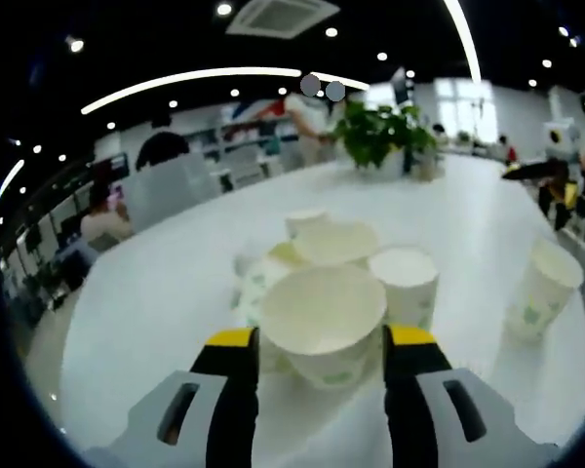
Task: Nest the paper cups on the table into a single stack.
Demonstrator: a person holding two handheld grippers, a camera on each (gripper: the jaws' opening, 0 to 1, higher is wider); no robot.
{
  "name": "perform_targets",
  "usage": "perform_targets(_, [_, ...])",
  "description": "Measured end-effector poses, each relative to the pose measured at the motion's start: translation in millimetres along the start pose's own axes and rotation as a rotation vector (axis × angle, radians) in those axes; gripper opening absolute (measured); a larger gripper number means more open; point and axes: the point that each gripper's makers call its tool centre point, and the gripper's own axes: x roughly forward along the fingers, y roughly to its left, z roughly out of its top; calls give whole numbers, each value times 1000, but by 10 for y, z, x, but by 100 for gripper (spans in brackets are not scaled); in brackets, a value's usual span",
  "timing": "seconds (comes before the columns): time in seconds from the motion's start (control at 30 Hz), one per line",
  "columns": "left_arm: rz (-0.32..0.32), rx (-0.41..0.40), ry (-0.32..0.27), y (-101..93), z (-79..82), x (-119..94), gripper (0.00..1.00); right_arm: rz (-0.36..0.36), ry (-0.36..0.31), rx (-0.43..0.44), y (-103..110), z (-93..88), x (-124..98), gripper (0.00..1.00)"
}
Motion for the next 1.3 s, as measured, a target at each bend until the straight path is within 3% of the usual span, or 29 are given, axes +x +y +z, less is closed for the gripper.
perform_targets(0.27, [-10, -1, 5, -15, -21, -13, 40, 5, 5, -4, 11, 2, 2, 99])
perform_targets(0.53, [-10, -17, 4, -7, -20, 11, 45, 11, 4, -9, 24, 38, 19, 99])
perform_targets(0.87, [-15, -17, -8, 4, 16, 52, 40, 8, 10, -9, 20, 22, 2, 99])
perform_targets(1.13, [-11, -42, -13, 13, 11, -6, 39, 15, 9, -9, 47, 6, 33, 98])
perform_targets(1.3, [-8, -76, -37, 31, 87, -58, 39, 22, 8, -8, 78, 14, 51, 98])
